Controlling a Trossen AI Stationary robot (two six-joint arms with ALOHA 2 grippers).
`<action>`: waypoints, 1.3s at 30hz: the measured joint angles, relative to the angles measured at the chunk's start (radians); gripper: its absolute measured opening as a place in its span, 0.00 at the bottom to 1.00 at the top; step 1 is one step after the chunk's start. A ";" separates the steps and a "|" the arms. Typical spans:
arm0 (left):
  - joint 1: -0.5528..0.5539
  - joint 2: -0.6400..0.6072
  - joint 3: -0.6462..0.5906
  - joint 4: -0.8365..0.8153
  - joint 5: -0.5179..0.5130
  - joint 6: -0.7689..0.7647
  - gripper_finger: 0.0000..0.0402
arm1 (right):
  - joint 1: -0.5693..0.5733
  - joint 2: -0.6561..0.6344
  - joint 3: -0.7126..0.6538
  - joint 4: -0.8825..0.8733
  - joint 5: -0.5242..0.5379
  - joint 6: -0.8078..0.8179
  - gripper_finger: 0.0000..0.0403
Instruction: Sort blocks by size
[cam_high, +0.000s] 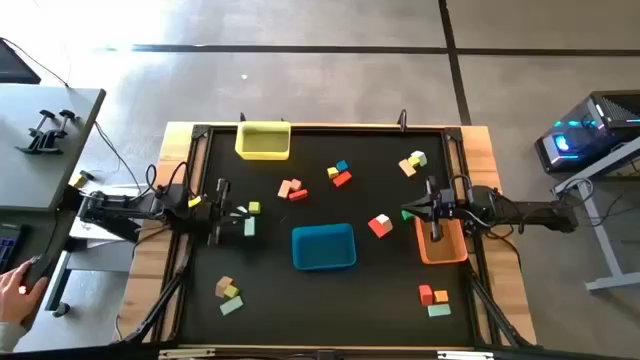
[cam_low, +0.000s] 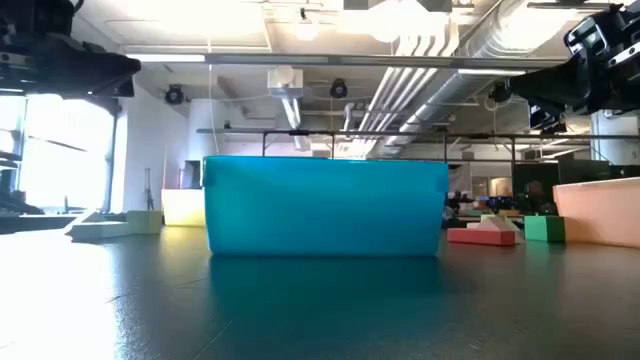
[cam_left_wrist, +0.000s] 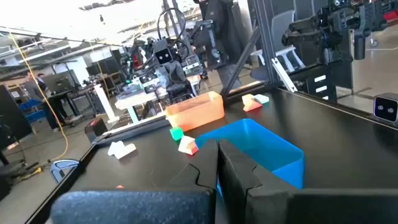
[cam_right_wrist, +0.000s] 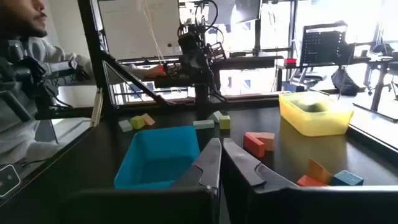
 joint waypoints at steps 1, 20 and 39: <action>0.000 0.000 0.000 0.000 0.000 0.000 0.00 | 0.000 0.000 0.000 0.000 0.000 0.000 0.00; 0.000 0.000 0.000 0.000 0.000 0.000 0.00 | 0.000 0.000 0.000 0.000 0.000 0.000 0.00; 0.000 0.000 0.000 0.000 0.000 0.000 0.00 | 0.000 0.002 0.000 0.266 0.058 0.286 0.00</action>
